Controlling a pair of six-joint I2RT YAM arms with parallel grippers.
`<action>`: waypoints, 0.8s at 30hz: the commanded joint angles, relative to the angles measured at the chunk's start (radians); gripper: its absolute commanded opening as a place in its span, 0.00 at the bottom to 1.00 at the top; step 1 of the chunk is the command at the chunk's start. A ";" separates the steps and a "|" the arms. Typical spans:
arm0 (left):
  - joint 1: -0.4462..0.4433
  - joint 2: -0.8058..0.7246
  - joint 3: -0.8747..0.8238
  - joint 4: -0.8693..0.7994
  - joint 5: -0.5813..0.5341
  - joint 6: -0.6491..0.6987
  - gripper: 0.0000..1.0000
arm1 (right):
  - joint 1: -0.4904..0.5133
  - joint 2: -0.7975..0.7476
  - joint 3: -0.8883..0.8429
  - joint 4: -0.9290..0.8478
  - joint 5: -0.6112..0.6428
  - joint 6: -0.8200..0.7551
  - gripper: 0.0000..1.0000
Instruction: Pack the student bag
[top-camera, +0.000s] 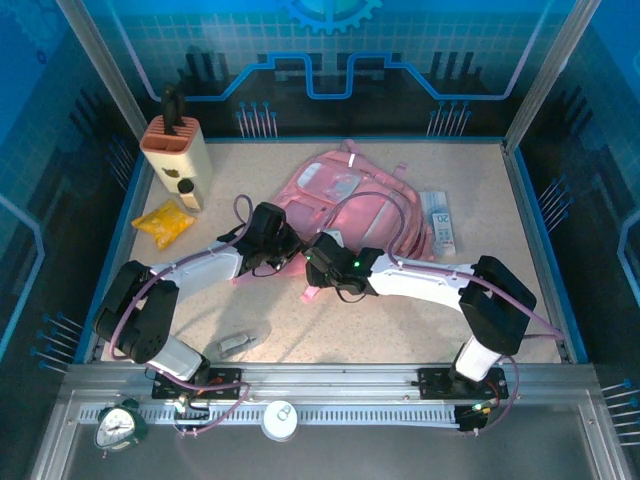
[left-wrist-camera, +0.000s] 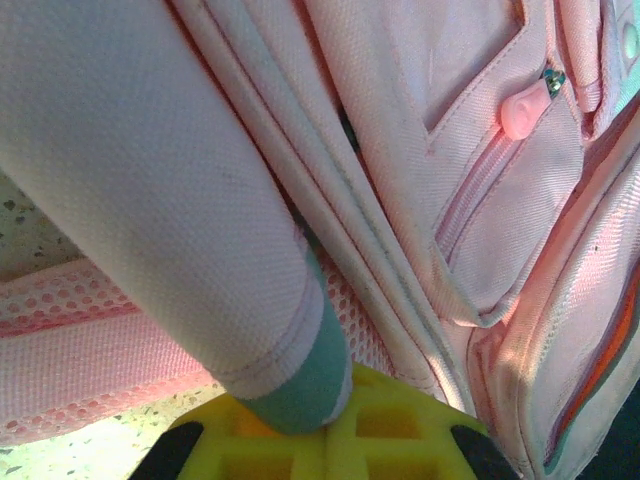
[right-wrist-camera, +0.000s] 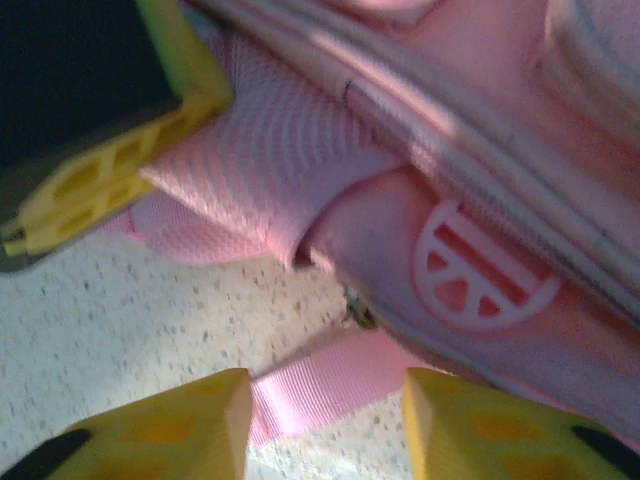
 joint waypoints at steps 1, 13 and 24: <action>-0.021 -0.051 0.003 0.067 0.087 -0.009 0.00 | 0.012 0.026 -0.021 0.110 0.087 0.006 0.40; -0.033 -0.060 0.022 0.056 0.108 -0.005 0.00 | 0.029 0.064 -0.034 0.151 0.170 0.058 0.31; -0.036 -0.063 0.033 0.031 0.090 0.001 0.00 | 0.070 0.029 -0.032 0.064 0.170 0.160 0.33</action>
